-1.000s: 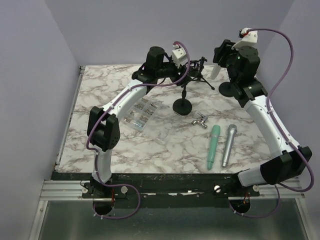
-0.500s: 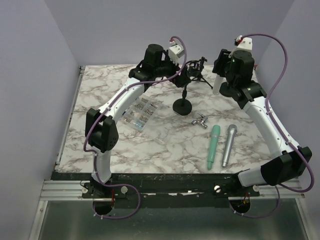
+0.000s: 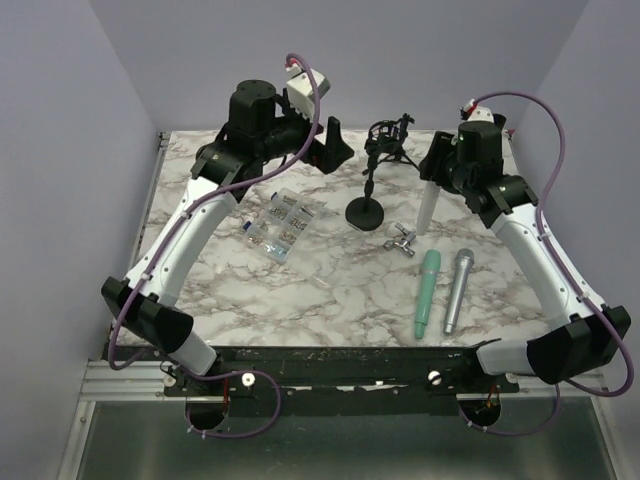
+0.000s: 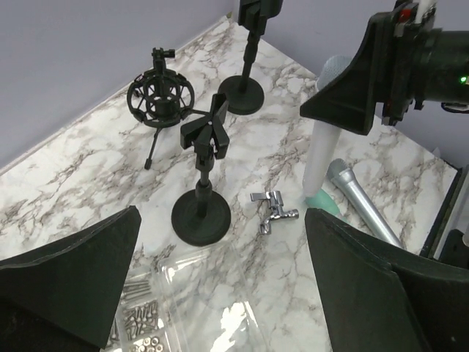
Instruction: Remove the microphone from the stand
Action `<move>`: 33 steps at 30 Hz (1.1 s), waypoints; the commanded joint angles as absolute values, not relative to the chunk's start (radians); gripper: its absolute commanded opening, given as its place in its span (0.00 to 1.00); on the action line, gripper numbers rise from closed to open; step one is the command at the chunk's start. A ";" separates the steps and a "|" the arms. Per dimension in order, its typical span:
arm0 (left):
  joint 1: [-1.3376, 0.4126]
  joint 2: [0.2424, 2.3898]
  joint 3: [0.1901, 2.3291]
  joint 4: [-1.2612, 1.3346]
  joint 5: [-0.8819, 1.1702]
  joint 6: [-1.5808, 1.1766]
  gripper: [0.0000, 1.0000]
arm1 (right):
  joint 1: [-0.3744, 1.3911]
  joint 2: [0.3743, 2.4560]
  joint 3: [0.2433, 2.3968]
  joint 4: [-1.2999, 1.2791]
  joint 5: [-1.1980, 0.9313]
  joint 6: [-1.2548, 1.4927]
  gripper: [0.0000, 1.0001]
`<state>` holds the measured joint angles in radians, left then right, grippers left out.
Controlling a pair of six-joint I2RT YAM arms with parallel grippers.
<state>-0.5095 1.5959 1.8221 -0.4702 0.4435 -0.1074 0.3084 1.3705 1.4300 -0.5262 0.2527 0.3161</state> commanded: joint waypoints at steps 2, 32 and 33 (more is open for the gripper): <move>-0.506 1.447 1.689 -0.542 0.424 -0.136 0.99 | 0.313 1.292 1.307 -0.602 0.016 0.409 0.01; -0.587 1.299 1.402 -0.393 0.242 -0.089 0.99 | 0.314 1.384 0.623 -0.065 -0.358 0.897 0.09; -0.586 1.302 1.402 -0.392 0.245 -0.091 0.98 | 0.314 1.389 0.613 -0.053 -0.350 0.905 0.10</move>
